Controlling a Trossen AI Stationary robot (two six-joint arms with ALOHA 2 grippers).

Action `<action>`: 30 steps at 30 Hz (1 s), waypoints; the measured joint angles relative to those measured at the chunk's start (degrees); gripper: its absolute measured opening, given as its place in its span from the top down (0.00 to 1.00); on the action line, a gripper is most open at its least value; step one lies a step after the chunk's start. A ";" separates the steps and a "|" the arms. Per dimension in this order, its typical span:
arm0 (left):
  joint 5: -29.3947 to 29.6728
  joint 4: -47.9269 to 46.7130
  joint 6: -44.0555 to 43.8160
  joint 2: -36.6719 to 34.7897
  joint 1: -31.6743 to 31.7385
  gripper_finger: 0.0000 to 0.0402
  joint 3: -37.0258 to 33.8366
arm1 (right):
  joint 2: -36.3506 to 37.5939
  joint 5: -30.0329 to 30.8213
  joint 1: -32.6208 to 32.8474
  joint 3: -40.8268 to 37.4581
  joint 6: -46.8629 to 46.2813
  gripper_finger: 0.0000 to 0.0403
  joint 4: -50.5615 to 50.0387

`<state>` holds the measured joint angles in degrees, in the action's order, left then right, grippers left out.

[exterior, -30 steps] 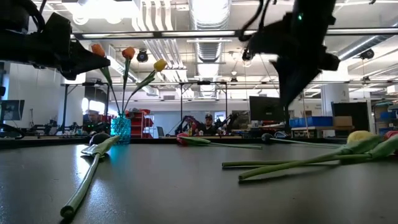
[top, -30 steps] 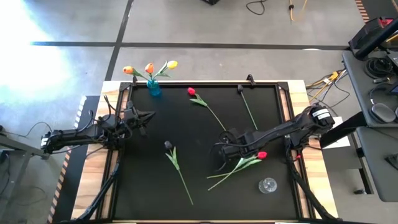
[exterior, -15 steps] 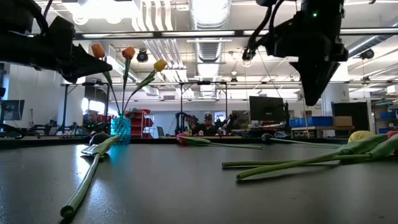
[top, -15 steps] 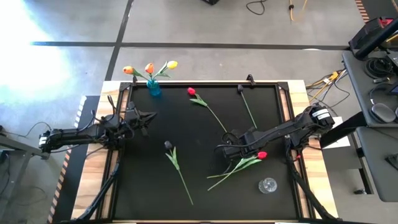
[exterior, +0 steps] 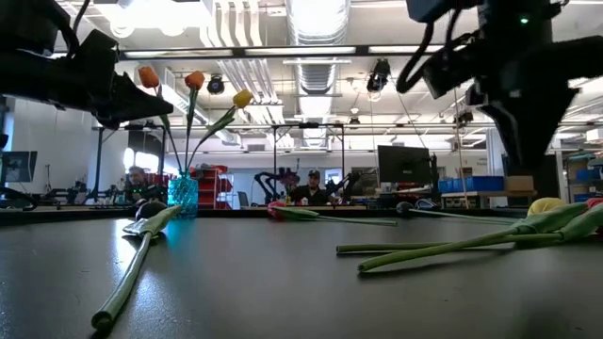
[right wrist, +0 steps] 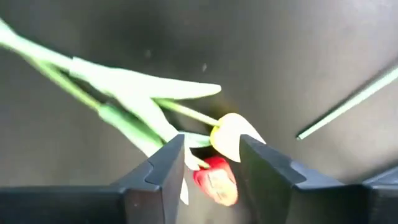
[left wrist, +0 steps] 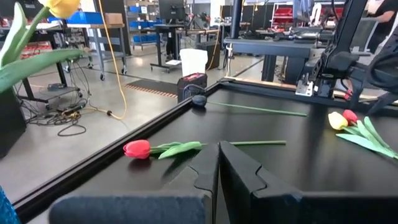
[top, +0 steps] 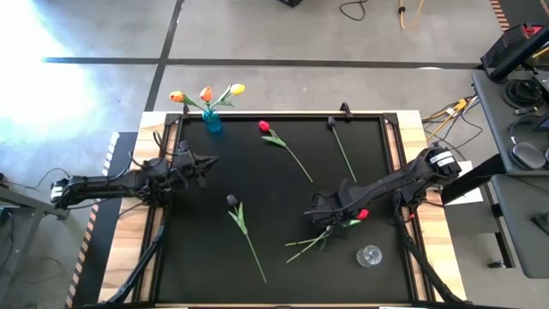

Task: Sort flowers into vase by color
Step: Put the yellow flower into the blue vase

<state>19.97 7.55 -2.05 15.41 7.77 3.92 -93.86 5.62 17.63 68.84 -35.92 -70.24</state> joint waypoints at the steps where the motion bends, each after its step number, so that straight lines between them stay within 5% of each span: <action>1: 0.00 0.00 -0.02 0.34 0.00 1.00 0.00 | -0.15 -0.16 0.07 -0.61 2.23 0.62 0.12; 23: -0.02 2.09 -0.24 5.57 -0.02 1.00 0.00 | -0.99 5.08 -0.02 -12.01 22.19 0.69 4.03; 30: -0.04 3.00 -0.21 6.87 -0.02 1.00 0.00 | -0.99 4.97 -0.03 -10.30 21.32 0.84 5.34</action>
<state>19.93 10.55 -2.26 22.29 7.75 3.92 -94.85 10.59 17.59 58.54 -14.60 -64.89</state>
